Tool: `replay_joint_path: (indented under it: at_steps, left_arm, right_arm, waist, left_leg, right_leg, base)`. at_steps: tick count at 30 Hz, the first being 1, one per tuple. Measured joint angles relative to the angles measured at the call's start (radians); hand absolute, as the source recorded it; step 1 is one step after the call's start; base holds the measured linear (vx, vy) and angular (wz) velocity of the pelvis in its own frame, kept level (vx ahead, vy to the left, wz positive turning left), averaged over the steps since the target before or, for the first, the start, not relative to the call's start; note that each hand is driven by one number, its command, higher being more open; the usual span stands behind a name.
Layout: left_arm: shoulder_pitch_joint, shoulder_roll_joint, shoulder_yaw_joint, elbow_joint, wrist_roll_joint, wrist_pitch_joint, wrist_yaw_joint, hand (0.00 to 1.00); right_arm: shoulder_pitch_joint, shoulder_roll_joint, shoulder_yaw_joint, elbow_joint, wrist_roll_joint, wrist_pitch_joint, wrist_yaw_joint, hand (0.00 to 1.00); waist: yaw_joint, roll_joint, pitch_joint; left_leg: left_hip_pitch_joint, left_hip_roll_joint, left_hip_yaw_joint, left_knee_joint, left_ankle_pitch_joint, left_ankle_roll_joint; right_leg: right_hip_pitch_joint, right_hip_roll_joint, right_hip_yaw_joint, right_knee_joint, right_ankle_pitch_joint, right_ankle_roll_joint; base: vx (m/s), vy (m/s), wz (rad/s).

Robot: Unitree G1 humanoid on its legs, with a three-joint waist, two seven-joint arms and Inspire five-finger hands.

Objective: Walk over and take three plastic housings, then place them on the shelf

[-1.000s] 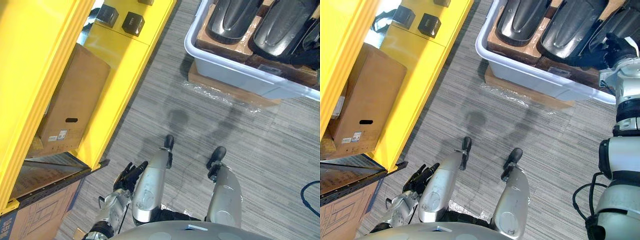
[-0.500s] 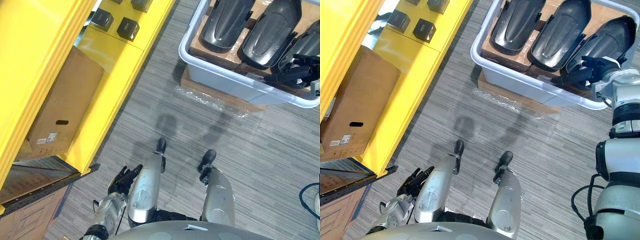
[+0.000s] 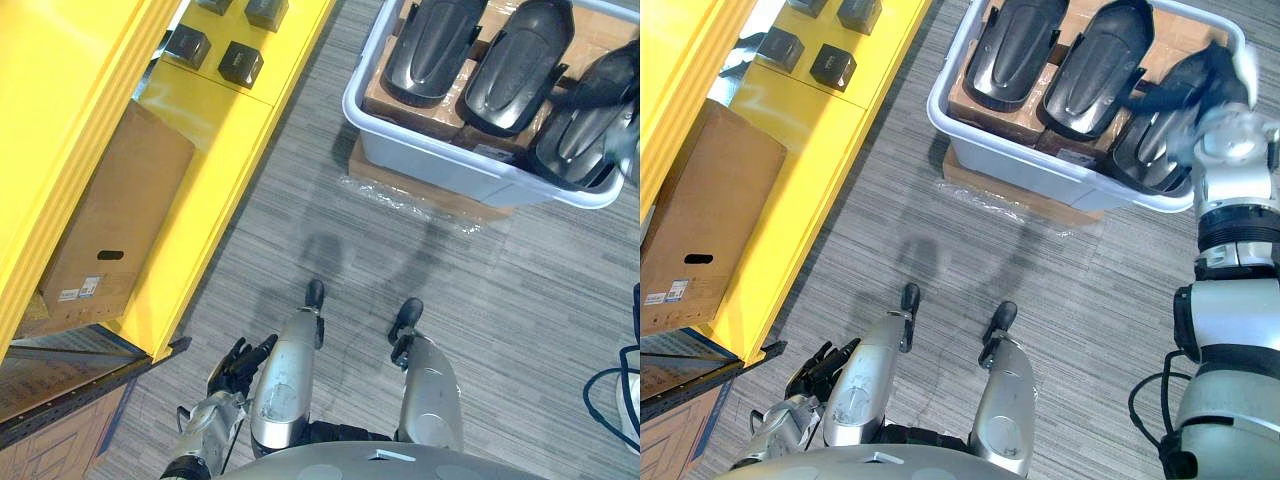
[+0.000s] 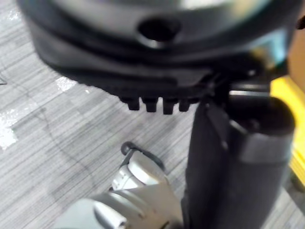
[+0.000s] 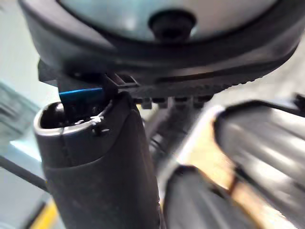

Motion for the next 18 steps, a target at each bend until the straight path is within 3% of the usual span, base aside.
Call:
replay_joint_path:
  at_steps: [3,6,9,13,18]
  left_arm:
    - [0.001,0.001,0.029,-0.001,0.014,0.000,-0.001,1.00]
    - [0.007,0.007,0.052,-0.003,0.015,0.000,0.000,1.00]
    - [0.010,0.009,0.067,-0.008,0.015,0.001,0.003,1.00]
    - [0.015,0.013,0.071,-0.018,0.016,0.003,0.007,1.00]
    - [0.016,0.021,0.079,-0.020,0.015,0.003,0.025,1.00]
  right_arm:
    - [0.011,0.000,-0.072,-0.101,-0.008,-0.111,-0.129,1.00]
    - [0.082,0.010,-0.117,-0.127,-0.011,-0.143,-0.173,1.00]
    - [0.135,0.020,-0.154,-0.127,-0.010,-0.138,-0.199,1.00]
    - [0.207,0.025,-0.210,-0.124,0.003,-0.088,-0.227,1.00]
    - [0.278,0.031,-0.280,-0.107,0.082,-0.051,-0.175,1.00]
  waist:
    - [-0.011,-0.016,0.008]
    - [-0.016,-0.045,0.012]
    - [-0.019,-0.058,0.014]
    - [-0.020,-0.067,0.017]
    - [-0.029,-0.079,0.019]
  left_leg:
    - [0.008,0.000,0.005,0.000,0.000,-0.001]
    - [0.018,0.000,0.008,0.001,-0.003,-0.004]
    - [0.016,0.000,0.010,0.002,-0.003,-0.003]
    - [0.015,0.008,0.010,0.007,-0.004,-0.003]
    - [-0.004,0.019,0.013,0.027,-0.015,-0.005]
  right_leg:
    - [0.004,-0.001,0.006,0.002,0.000,0.000]
    - [0.010,-0.001,0.013,0.003,0.000,0.000]
    - [0.011,0.000,0.012,0.002,0.000,0.000]
    - [0.021,0.010,0.012,-0.017,0.007,0.004]
    - [0.016,0.023,0.015,-0.036,0.019,0.005]
  base:
    - [0.02,0.017,-0.03]
    - [0.01,0.029,-0.06]
    - [0.00,0.000,0.00]
    - [-0.01,0.011,-0.02]
    - [0.01,0.025,-0.06]
